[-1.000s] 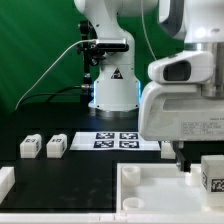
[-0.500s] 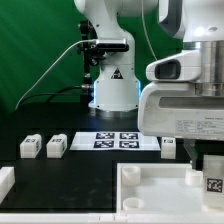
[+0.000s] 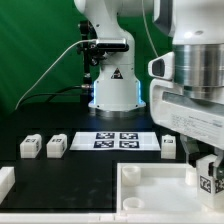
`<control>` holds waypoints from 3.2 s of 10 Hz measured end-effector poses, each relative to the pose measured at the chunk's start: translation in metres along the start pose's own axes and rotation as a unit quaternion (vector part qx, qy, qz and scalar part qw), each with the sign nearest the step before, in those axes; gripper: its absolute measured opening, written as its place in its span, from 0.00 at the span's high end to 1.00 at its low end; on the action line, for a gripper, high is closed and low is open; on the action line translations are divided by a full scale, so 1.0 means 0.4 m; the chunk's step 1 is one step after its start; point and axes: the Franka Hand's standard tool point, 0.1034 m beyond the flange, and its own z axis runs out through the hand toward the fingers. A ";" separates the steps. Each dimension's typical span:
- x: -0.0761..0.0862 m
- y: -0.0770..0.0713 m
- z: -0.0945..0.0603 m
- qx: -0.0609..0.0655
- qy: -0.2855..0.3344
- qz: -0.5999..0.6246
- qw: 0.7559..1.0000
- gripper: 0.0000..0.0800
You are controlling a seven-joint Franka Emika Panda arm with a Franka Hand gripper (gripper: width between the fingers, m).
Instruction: Assemble one leg
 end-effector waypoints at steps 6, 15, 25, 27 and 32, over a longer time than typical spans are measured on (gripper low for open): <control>-0.019 0.002 0.005 0.009 -0.051 0.236 0.970 0.27; -0.041 -0.001 0.022 -0.010 -0.003 -0.512 0.859 0.19; -0.030 -0.001 0.023 -0.004 -0.018 0.051 0.999 0.64; -0.034 -0.002 0.026 -0.001 -0.033 0.252 0.967 0.64; -0.040 -0.006 0.029 0.006 -0.041 0.322 0.946 0.30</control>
Offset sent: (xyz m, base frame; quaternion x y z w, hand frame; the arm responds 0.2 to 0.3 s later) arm 0.0000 0.0000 0.0000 0.0000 0.0000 0.0000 1.0000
